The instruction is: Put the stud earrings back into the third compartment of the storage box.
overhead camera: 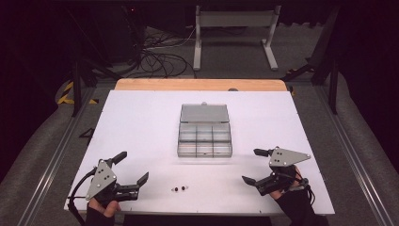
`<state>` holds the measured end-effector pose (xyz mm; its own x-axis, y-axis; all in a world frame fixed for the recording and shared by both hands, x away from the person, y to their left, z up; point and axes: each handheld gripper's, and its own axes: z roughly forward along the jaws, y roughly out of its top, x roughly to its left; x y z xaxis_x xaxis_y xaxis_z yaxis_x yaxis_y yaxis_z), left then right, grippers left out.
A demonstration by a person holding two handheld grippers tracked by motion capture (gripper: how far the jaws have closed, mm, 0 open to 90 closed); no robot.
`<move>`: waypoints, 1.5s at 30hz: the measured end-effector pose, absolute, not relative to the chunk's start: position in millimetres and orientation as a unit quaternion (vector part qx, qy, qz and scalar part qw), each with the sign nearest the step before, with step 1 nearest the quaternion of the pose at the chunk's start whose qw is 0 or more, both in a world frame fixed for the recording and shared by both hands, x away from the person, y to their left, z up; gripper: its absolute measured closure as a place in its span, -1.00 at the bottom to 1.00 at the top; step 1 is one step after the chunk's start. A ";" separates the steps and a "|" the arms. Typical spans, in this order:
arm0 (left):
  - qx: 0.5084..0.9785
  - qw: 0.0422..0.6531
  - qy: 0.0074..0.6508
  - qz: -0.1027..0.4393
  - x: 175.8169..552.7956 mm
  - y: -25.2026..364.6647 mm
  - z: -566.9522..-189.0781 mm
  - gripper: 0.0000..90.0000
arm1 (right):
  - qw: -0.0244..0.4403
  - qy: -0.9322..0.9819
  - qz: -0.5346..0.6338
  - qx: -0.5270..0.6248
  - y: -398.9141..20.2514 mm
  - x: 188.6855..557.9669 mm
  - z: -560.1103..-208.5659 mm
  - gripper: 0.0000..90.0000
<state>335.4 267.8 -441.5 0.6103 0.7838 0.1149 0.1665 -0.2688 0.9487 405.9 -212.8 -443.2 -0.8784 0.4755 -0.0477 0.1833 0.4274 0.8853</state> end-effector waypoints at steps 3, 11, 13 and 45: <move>0.737 0.512 0.323 0.300 335.8 268.0 -441.8 -0.88 | 0.144 0.834 0.497 0.192 -209.2 407.4 -436.6 -0.94; 0.740 0.509 0.322 0.300 336.1 268.5 -441.5 -0.88 | 0.130 0.834 0.505 0.178 -192.3 409.8 -422.3 -0.89; 0.740 0.509 0.322 0.300 335.9 268.5 -441.4 -0.88 | 0.125 0.837 0.504 0.173 -186.0 412.0 -421.2 -0.88; 0.738 0.511 0.323 0.299 335.7 270.3 -441.1 -0.88 | 0.066 0.862 0.494 0.096 -82.5 423.6 -419.7 -0.86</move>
